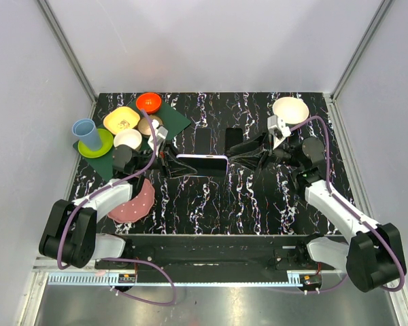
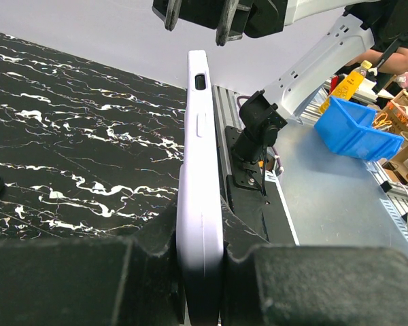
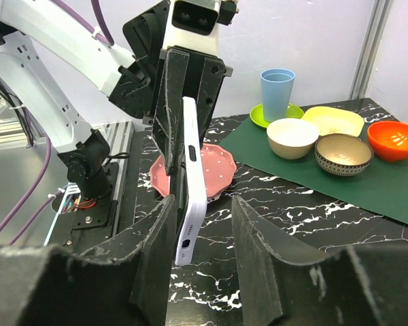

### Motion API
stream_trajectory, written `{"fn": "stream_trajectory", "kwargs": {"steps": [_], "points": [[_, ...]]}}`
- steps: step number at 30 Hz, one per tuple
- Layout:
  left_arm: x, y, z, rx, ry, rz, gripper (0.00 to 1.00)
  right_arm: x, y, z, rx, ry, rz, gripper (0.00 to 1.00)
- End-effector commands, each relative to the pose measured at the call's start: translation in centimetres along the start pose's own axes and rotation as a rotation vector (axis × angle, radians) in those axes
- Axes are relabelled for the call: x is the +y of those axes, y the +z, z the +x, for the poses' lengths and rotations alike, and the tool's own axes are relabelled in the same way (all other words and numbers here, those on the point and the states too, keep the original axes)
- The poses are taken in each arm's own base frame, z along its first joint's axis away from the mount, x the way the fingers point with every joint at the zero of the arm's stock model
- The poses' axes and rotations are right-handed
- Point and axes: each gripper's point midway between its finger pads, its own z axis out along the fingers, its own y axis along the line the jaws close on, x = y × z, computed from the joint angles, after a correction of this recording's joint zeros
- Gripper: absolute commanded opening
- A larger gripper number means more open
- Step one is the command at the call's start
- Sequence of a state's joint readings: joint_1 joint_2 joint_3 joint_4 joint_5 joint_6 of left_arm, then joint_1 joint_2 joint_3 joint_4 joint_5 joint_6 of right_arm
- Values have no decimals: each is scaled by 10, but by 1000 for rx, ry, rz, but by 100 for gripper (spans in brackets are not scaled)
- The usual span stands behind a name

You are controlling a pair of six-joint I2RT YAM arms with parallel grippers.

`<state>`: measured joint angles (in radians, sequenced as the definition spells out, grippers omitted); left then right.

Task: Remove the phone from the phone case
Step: Remove the phone case from the phone.

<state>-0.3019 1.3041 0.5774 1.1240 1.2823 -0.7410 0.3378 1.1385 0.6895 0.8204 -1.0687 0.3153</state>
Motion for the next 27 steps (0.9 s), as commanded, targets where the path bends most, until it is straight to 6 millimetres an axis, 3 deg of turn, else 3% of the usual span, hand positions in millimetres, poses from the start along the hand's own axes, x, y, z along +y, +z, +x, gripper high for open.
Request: {"fn": "stream_trajectory", "kwargs": {"steps": [1,5,27], "points": [[-10,3,-30,-42,182,24,0,1,0,-7,-28,-27,-7,43],[-9,4,-30,-41,182,25,0,-7,1,-3,-24,-20,23,41],[-8,5,-28,-36,174,25,0,-5,8,5,-5,-22,12,38]]}}
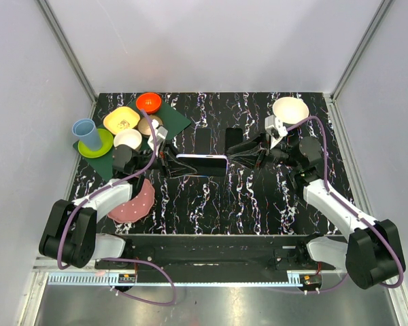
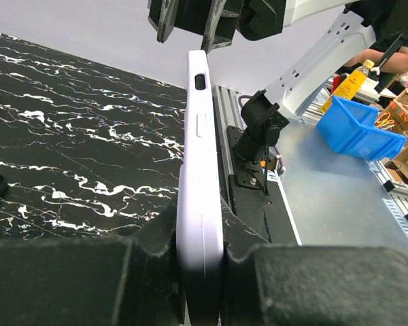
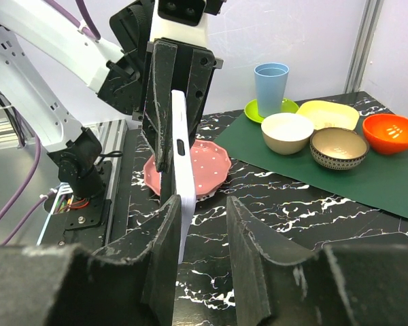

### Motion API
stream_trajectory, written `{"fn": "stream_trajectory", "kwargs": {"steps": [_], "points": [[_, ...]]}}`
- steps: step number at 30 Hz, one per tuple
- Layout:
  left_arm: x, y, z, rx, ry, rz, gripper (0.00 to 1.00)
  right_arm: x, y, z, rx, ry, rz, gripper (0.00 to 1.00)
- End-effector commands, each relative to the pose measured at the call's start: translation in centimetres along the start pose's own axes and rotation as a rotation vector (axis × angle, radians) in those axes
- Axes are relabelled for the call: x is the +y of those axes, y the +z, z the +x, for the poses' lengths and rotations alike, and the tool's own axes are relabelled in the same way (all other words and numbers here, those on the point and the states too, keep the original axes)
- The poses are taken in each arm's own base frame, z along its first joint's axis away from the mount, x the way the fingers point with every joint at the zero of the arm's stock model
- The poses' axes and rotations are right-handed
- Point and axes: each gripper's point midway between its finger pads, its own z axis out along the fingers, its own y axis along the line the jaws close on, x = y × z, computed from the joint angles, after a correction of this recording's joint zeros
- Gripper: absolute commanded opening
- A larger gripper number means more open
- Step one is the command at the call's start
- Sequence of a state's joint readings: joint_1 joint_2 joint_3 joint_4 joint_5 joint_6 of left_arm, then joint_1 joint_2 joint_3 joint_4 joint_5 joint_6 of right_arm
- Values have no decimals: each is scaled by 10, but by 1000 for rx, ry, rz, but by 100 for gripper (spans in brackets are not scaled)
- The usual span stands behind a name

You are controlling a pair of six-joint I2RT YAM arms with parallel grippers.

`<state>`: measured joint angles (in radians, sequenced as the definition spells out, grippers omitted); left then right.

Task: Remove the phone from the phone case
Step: Remove the phone case from the phone.

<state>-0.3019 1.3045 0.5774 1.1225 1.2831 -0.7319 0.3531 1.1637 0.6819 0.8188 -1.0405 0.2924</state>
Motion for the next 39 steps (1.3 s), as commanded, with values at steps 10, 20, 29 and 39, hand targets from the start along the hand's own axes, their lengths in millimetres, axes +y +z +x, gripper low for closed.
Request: {"fn": "stream_trajectory", "kwargs": {"steps": [10,20,29,39], "points": [[-7,5,-27,-35,163,25,0,5,5,-5,-17,-22,-21,38],[-8,5,-27,-34,165,28,0,-9,7,6,23,-45,41,33],[-11,7,-26,-28,170,42,0,-19,10,16,57,-66,86,31],[-19,7,-27,-35,187,68,0,-36,10,29,97,-77,154,29]]}}
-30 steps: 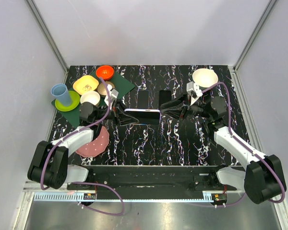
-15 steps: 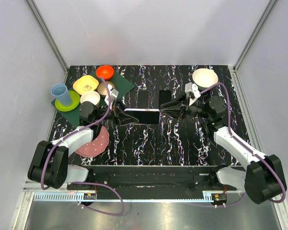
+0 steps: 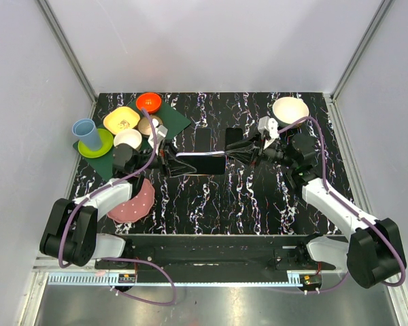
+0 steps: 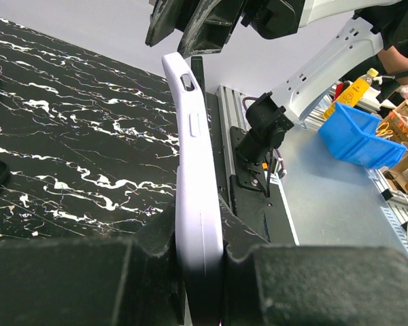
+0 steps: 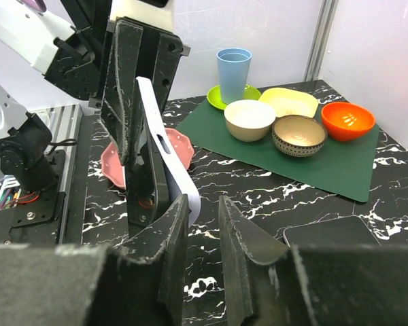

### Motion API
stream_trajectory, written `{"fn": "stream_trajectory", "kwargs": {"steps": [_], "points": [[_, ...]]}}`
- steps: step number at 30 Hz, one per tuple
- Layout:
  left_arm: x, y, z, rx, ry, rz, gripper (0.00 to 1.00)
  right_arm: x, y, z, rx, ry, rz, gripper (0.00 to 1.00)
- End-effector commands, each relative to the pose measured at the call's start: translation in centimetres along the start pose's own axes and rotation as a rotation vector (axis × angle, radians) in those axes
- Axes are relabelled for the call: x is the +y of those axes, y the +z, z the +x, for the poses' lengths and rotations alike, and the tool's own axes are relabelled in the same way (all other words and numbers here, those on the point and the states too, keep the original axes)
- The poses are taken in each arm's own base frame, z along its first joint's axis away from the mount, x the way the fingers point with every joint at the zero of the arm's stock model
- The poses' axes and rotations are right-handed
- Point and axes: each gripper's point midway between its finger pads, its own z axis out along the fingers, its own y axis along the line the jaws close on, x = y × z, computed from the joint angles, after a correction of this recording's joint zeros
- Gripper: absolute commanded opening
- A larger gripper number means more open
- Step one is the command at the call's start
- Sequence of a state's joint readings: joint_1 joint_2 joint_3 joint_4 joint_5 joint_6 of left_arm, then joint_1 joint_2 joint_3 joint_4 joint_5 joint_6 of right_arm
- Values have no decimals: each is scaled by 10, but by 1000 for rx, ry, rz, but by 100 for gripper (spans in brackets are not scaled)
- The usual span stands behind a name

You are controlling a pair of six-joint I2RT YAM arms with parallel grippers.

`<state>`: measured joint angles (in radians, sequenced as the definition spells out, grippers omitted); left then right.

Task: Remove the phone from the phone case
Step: Remove the phone case from the phone.

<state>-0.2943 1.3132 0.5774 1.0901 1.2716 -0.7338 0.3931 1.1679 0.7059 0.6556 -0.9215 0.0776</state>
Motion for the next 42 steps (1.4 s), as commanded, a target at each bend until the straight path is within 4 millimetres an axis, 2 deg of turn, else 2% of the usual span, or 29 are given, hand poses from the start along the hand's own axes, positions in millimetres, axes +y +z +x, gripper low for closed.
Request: {"fn": "stream_trajectory", "kwargs": {"steps": [1,7,11,14,17,21,27,30,38,42], "points": [[-27,8,-29,-34,228,93,0,-12,7,17,55,14,51,29],[-28,8,-28,-34,231,95,0,-2,15,32,117,5,0,29],[-28,8,-27,-33,230,95,0,-3,17,38,136,2,0,29],[-27,8,-28,-36,228,92,0,-4,17,31,123,-4,13,31],[-25,8,-29,-41,219,84,0,-4,14,13,92,-16,22,33],[-22,8,-30,-46,216,75,0,13,7,-2,62,-7,-57,36],[-19,2,-39,-90,227,39,0,42,0,14,101,48,-228,46],[-18,-2,-46,-119,237,21,0,49,-2,15,110,66,-270,49],[-16,-8,-51,-163,250,-5,0,52,0,16,100,130,-282,52],[-15,-8,-52,-174,247,-13,0,43,5,16,81,167,-244,52]]}}
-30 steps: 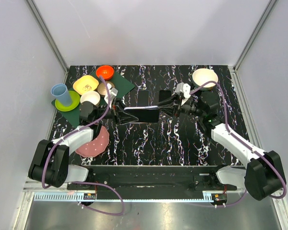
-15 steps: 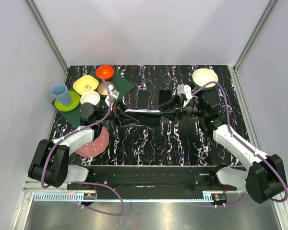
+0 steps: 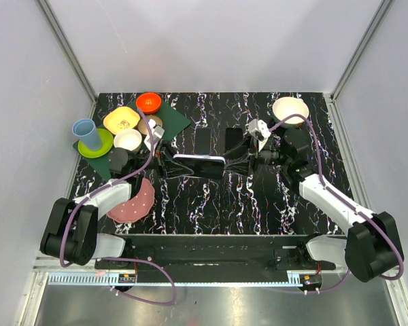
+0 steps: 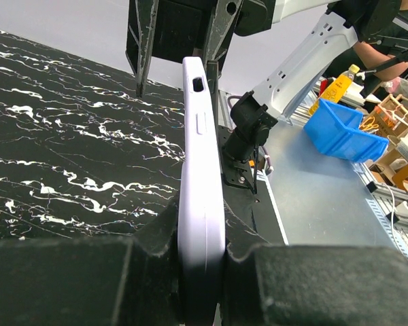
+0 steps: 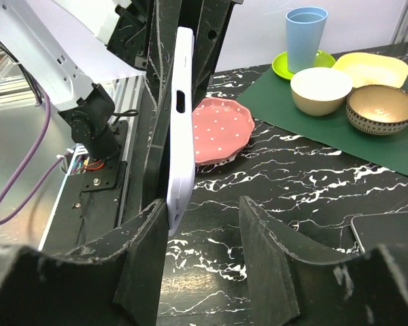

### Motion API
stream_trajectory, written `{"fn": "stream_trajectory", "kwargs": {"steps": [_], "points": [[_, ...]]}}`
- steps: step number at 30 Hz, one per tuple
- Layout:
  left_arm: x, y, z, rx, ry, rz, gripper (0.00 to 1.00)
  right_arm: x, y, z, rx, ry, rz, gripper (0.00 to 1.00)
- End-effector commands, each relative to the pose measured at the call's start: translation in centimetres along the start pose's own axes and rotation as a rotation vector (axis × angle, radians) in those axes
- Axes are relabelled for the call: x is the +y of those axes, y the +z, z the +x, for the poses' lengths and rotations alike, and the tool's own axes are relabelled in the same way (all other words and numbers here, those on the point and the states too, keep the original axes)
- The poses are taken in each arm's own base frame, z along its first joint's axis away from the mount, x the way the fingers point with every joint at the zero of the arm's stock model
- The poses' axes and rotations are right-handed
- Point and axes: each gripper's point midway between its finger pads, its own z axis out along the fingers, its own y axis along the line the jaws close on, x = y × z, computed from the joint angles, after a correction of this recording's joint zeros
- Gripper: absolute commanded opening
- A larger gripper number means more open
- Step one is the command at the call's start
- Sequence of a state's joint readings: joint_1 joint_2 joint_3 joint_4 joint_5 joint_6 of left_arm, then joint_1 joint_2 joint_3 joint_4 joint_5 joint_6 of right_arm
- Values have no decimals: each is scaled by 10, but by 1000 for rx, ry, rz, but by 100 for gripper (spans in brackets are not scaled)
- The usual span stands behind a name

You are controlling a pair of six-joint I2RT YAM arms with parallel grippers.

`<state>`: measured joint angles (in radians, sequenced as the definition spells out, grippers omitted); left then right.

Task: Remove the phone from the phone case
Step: Remove the phone case from the phone.

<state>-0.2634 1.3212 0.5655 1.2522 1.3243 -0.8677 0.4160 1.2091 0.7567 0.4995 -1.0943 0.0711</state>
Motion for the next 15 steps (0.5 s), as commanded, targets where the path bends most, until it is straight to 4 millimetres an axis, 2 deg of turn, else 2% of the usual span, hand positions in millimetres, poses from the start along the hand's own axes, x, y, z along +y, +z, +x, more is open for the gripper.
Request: {"fn": "stream_trajectory", "kwargs": {"steps": [1,15], "points": [[-3,0,-46,-172,243,-51,0,10,5,-4,-25,49,-57,52],[2,-2,-49,-213,244,-83,0,22,21,6,-30,152,-139,52]]}}
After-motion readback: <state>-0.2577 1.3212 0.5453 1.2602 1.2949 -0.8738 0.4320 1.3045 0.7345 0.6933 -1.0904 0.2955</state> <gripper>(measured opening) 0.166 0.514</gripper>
